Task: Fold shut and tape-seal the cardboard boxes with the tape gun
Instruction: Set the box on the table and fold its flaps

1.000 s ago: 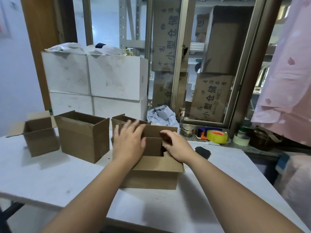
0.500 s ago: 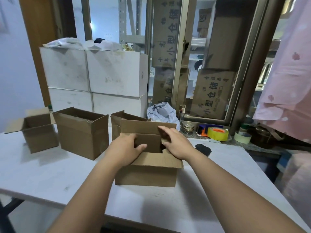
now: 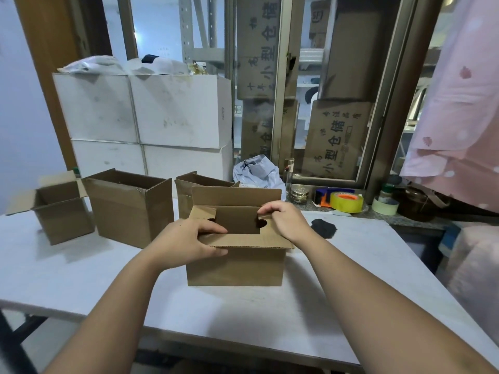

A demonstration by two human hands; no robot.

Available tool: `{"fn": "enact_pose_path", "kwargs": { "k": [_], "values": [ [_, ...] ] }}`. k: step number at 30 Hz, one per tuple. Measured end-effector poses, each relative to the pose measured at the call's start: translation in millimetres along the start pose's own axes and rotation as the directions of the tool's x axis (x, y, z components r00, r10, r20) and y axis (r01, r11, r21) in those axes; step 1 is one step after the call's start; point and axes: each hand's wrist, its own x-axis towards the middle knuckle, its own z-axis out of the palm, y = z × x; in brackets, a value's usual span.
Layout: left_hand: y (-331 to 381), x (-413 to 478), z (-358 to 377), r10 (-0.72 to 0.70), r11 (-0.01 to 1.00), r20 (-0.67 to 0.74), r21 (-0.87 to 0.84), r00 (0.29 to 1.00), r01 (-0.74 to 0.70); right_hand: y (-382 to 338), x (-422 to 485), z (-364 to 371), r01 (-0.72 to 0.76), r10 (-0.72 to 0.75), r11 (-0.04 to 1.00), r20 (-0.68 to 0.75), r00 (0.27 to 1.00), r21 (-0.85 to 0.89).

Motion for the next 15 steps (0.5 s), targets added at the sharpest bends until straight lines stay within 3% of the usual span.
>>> {"fn": "enact_pose_path", "kwargs": {
  "k": [4, 6, 11, 15],
  "values": [
    [1, 6, -7, -0.025, 0.992, -0.008, -0.124, 1.000, 0.023, -3, -8, -1, -0.005, 0.002, 0.926, 0.009, 1.000, 0.377],
    [2, 9, -10, -0.021, 0.980, 0.001, -0.200, 1.000, 0.021, 1, -12, 2, -0.017, 0.035, 0.875, -0.029, 0.999, 0.484],
    [-2, 15, -22, -0.033, 0.898, 0.039, -0.437, 0.999, 0.047, 5, -16, 7, 0.013, 0.040, 0.847, -0.088, 0.995, 0.531],
    [-20, 27, -15, -0.209, 0.723, -0.066, -0.683, 0.976, 0.108, 4, -15, 5, -0.033, 0.110, 0.851, -0.118, 0.987, 0.524]
  ]
}}
